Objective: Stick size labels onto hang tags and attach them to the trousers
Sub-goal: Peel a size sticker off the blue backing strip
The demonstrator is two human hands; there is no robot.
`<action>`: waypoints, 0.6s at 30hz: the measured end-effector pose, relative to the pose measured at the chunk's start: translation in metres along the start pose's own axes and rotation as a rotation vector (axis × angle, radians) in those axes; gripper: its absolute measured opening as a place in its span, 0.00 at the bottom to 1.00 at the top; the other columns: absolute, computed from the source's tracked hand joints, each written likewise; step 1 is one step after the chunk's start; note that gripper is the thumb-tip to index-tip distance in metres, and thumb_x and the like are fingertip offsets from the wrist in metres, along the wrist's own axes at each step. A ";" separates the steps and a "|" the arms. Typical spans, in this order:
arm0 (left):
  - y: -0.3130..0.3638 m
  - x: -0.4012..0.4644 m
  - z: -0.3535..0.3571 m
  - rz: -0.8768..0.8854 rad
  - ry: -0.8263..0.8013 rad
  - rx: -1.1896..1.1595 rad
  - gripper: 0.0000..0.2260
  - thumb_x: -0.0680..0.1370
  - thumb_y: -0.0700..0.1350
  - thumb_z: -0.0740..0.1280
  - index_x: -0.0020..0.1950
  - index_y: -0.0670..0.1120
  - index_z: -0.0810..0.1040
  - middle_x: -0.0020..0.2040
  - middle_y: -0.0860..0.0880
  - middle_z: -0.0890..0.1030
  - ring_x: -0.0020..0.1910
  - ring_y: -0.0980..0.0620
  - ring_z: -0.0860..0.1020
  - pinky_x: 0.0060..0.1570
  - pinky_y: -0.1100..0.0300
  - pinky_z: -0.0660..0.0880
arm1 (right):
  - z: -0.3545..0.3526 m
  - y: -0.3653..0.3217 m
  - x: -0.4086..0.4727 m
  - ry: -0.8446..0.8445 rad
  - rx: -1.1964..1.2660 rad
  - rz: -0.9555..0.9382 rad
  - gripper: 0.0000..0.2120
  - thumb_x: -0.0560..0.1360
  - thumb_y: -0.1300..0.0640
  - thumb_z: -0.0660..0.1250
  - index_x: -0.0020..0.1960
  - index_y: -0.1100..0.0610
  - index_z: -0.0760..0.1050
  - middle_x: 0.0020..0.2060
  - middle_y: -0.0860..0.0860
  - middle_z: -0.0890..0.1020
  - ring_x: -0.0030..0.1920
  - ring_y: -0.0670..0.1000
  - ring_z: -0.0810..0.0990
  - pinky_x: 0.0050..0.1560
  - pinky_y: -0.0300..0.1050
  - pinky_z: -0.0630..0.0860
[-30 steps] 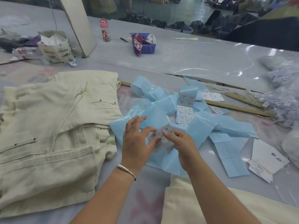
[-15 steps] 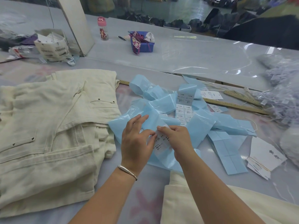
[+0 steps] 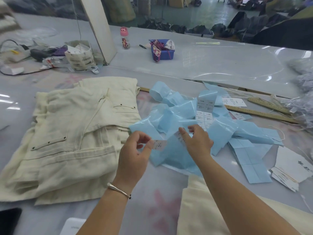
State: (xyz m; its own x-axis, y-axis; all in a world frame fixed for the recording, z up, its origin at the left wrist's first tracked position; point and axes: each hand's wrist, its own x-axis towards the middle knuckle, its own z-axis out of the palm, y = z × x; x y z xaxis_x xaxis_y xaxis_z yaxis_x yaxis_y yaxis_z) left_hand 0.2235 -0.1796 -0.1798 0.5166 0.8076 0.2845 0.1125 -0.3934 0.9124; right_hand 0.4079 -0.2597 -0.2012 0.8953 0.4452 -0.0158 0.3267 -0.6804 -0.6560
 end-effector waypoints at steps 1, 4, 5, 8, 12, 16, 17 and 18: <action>0.002 -0.003 0.001 -0.026 -0.048 0.016 0.09 0.76 0.39 0.71 0.42 0.52 0.74 0.41 0.56 0.80 0.44 0.56 0.79 0.51 0.52 0.77 | -0.009 -0.001 -0.008 0.074 -0.019 -0.076 0.19 0.76 0.40 0.64 0.59 0.52 0.74 0.55 0.48 0.78 0.60 0.53 0.73 0.63 0.55 0.64; 0.019 -0.015 0.012 -0.032 -0.161 0.037 0.12 0.74 0.34 0.70 0.41 0.51 0.73 0.37 0.56 0.78 0.40 0.55 0.77 0.47 0.60 0.75 | -0.049 -0.001 -0.042 0.061 0.235 -0.361 0.16 0.72 0.44 0.71 0.56 0.51 0.77 0.56 0.46 0.77 0.59 0.50 0.72 0.61 0.48 0.65; 0.027 -0.020 0.018 -0.016 -0.192 0.041 0.13 0.73 0.34 0.70 0.40 0.51 0.73 0.36 0.56 0.78 0.40 0.55 0.77 0.46 0.63 0.74 | -0.063 0.003 -0.055 -0.032 0.267 -0.432 0.14 0.71 0.44 0.73 0.52 0.50 0.80 0.55 0.45 0.77 0.59 0.48 0.71 0.61 0.46 0.65; 0.055 -0.036 0.042 0.058 -0.276 0.033 0.11 0.72 0.37 0.70 0.41 0.51 0.73 0.38 0.54 0.78 0.40 0.55 0.77 0.44 0.69 0.72 | -0.095 0.025 -0.083 -0.162 0.134 -0.523 0.08 0.67 0.49 0.77 0.42 0.51 0.83 0.55 0.45 0.78 0.59 0.45 0.70 0.61 0.44 0.64; 0.085 -0.065 0.084 0.062 -0.344 -0.027 0.07 0.71 0.44 0.70 0.43 0.54 0.75 0.41 0.57 0.80 0.43 0.56 0.79 0.45 0.68 0.74 | -0.135 0.066 -0.104 -0.129 0.249 -0.426 0.07 0.68 0.58 0.77 0.34 0.50 0.80 0.50 0.43 0.80 0.56 0.42 0.74 0.55 0.39 0.67; 0.104 -0.094 0.138 -0.184 -0.204 -0.102 0.25 0.72 0.44 0.75 0.65 0.54 0.70 0.58 0.57 0.73 0.52 0.59 0.77 0.51 0.66 0.73 | -0.170 0.114 -0.115 -0.058 0.687 -0.104 0.10 0.67 0.63 0.76 0.32 0.52 0.81 0.42 0.43 0.83 0.46 0.42 0.79 0.46 0.36 0.70; 0.108 -0.100 0.153 -0.262 -0.216 -0.106 0.25 0.72 0.45 0.76 0.66 0.52 0.70 0.60 0.55 0.73 0.54 0.59 0.76 0.54 0.62 0.73 | -0.178 0.128 -0.115 -0.046 0.768 -0.033 0.10 0.67 0.65 0.76 0.32 0.54 0.81 0.41 0.44 0.84 0.44 0.43 0.80 0.45 0.37 0.71; 0.112 -0.107 0.167 -0.312 -0.251 -0.106 0.22 0.72 0.46 0.75 0.63 0.50 0.73 0.61 0.53 0.74 0.56 0.58 0.76 0.57 0.58 0.74 | -0.187 0.141 -0.115 -0.041 0.821 0.020 0.09 0.67 0.65 0.76 0.32 0.55 0.81 0.40 0.44 0.84 0.44 0.42 0.81 0.45 0.36 0.72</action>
State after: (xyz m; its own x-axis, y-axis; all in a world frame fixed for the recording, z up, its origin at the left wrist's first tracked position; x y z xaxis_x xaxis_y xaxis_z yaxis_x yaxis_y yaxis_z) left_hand 0.3230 -0.3835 -0.1572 0.6639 0.7436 -0.0790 0.2149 -0.0886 0.9726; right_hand 0.4079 -0.5156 -0.1503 0.8817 0.4692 -0.0502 -0.0287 -0.0529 -0.9982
